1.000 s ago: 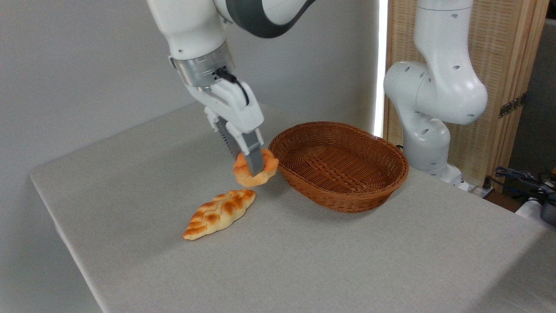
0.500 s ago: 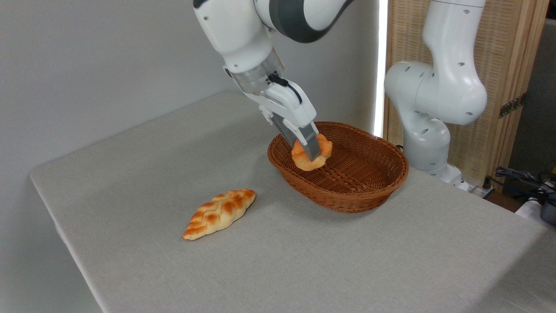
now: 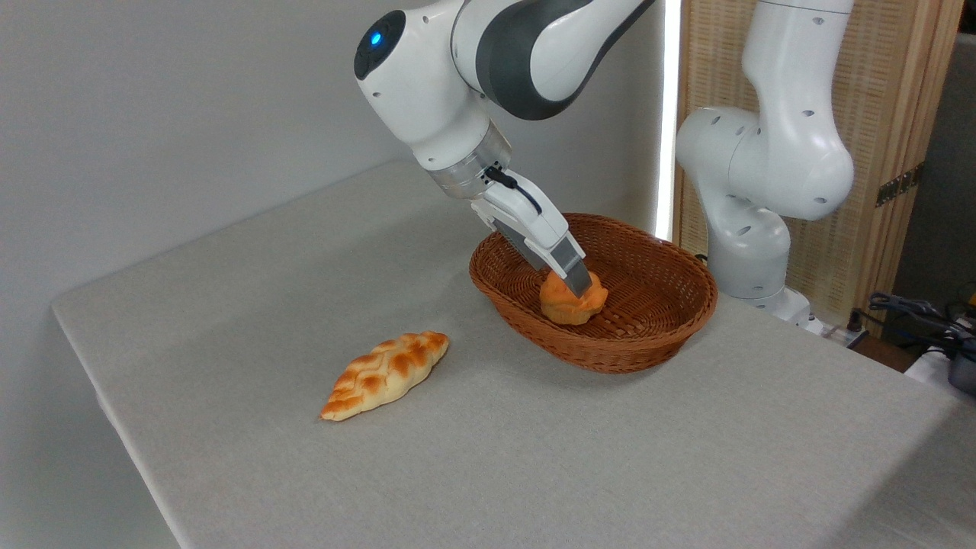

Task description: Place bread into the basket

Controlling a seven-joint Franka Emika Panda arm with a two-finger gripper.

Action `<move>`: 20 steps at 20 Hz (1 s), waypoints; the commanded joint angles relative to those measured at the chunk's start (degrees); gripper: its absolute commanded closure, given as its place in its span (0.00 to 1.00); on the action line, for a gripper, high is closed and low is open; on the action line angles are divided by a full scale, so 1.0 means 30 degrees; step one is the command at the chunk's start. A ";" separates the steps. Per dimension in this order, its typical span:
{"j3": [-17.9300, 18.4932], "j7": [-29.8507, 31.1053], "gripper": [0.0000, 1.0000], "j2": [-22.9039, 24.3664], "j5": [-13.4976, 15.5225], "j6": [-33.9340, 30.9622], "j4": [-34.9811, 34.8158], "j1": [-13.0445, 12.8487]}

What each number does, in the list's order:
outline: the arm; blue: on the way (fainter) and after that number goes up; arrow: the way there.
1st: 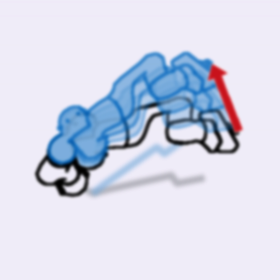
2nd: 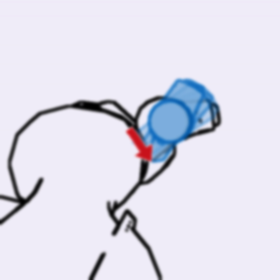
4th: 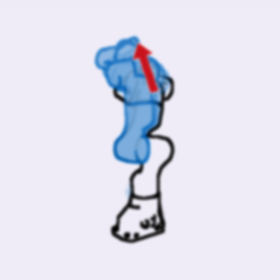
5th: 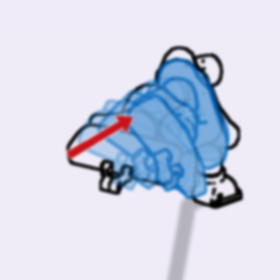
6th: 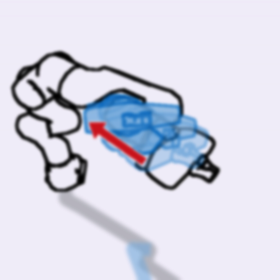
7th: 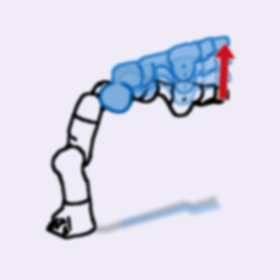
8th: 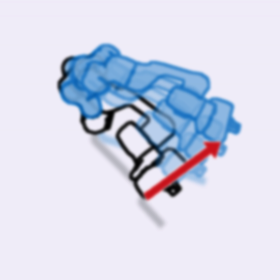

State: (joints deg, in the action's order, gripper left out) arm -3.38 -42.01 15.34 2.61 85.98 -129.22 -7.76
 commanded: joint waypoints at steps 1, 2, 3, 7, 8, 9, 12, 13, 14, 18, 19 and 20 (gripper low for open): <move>0.0102 -0.0236 0.00 0.0043 0.0244 0.0401 0.0269 -0.0110; 0.0102 -0.0207 0.00 0.0043 0.0273 0.0606 0.0793 -0.0110; 0.0102 -0.0207 0.00 0.0014 0.0273 0.0666 0.1436 -0.0110; 0.0161 -0.0207 0.00 -0.0482 0.0566 0.1573 0.4306 -0.0081; 0.0190 -0.0207 0.00 -0.0774 0.0537 0.1836 0.5039 -0.0081; 0.0248 -0.0178 0.00 -0.1183 0.0537 0.2071 0.5771 -0.0081; 0.0395 -0.0120 0.00 -0.2530 0.0508 0.2657 0.8085 0.0094; 0.0424 -0.0148 0.00 -0.2941 0.0508 0.2833 0.8702 0.0153; 0.0627 -0.0120 0.00 -0.3293 0.0537 0.3270 0.9230 0.0154; 0.1301 -0.0060 0.00 -0.4233 0.1123 0.4299 1.0377 0.0154; 0.1477 -0.0003 0.00 -0.4321 0.1123 0.4415 1.0349 0.0154; 0.1508 0.0027 0.00 -0.4380 0.1152 0.4765 1.0349 0.0154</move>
State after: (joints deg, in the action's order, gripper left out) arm -0.07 -41.97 3.82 4.79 98.82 -100.05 -7.07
